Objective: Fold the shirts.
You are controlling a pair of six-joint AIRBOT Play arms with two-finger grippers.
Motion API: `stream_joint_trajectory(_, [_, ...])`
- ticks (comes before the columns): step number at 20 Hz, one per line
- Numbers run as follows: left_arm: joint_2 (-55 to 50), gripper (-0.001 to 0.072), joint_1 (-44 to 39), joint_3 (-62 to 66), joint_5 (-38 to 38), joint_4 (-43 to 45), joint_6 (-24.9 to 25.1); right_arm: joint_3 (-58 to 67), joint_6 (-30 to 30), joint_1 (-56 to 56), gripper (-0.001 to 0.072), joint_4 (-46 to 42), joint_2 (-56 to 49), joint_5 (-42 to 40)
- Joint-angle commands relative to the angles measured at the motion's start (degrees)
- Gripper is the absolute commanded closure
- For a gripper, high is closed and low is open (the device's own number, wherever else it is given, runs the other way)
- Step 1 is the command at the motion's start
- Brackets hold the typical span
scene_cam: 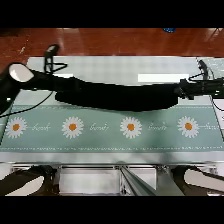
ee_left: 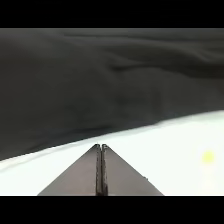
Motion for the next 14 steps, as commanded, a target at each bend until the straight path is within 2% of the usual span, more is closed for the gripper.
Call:
stream_joint_trajectory(1, [-6.93,0.0692,-9.81,3.69,1.81,-3.32,1.62,-4.35,4.66,0.02,0.0680,-6.73,16.20,6.23])
stream_joint_trajectory(4, [-17.68,0.0692,-19.10,13.42,1.03,-3.13,1.57,-9.20,11.98,0.02,0.0681,-14.91,31.80,9.25])
stream_joint_trajectory(8, [-31.19,0.0692,-28.46,27.54,-2.54,-3.10,-4.50,-11.34,19.06,0.02,0.0680,-12.50,48.41,13.18])
stream_joint_trajectory(11, [-38.05,0.0692,-34.82,33.11,-4.98,-3.54,-8.28,-11.34,22.51,0.02,0.0680,-11.26,54.97,14.01])
stream_joint_trajectory(14, [-42.36,0.0691,-41.07,36.11,-4.87,-3.74,-7.26,-11.34,22.43,0.02,0.0680,-10.95,56.39,15.91])
